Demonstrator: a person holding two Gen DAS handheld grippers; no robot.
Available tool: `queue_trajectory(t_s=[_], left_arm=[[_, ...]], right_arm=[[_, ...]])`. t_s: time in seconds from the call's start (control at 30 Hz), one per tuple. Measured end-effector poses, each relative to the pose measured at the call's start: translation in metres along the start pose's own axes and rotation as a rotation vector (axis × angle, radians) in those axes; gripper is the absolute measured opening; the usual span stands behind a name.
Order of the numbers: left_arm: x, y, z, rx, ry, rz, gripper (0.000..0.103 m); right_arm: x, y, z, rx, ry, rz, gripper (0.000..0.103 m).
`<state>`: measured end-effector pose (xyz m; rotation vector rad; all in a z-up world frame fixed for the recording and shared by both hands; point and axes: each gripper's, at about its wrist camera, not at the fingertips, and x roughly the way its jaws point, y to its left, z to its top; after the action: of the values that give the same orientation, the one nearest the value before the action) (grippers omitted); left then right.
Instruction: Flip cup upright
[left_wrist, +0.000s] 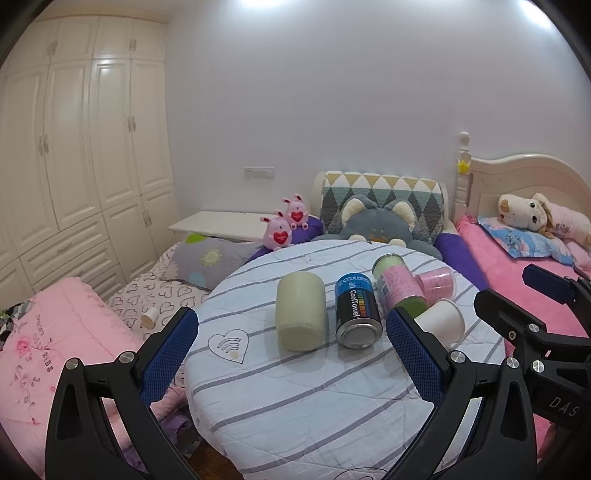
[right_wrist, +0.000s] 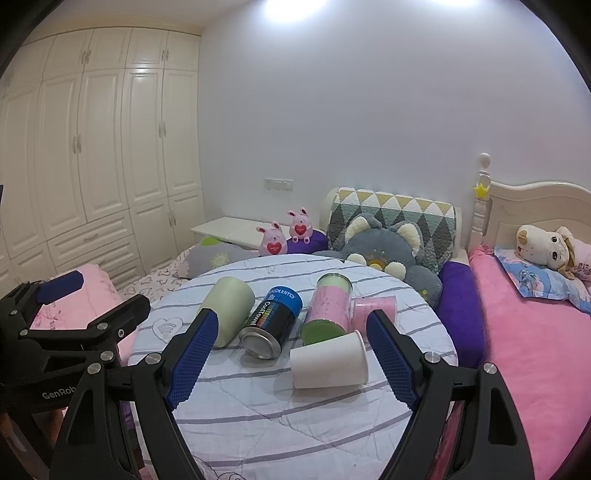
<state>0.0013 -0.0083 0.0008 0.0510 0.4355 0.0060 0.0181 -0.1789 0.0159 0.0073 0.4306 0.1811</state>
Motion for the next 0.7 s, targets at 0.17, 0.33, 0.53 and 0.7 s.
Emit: queue_trajectory(t_s=[0.17, 0.33, 0.53, 0.7], left_arm=[[0.0, 0.002, -0.001, -0.021, -0.015, 0.015, 0.103], [0.0, 0.002, -0.003, -0.03, -0.026, 0.01, 0.103], [0.009, 0.0, -0.004, -0.028, -0.008, 0.01, 0.103], [0.016, -0.002, -0.005, -0.027, 0.006, 0.012, 0.103]], right_arm=[[0.005, 0.001, -0.001, -0.005, 0.004, 0.016, 0.084], [0.01, -0.004, -0.003, 0.016, 0.01, 0.037, 0.084], [0.014, -0.006, 0.0, 0.016, 0.017, 0.034, 0.084], [0.017, -0.008, 0.0, 0.012, 0.025, 0.036, 0.084]])
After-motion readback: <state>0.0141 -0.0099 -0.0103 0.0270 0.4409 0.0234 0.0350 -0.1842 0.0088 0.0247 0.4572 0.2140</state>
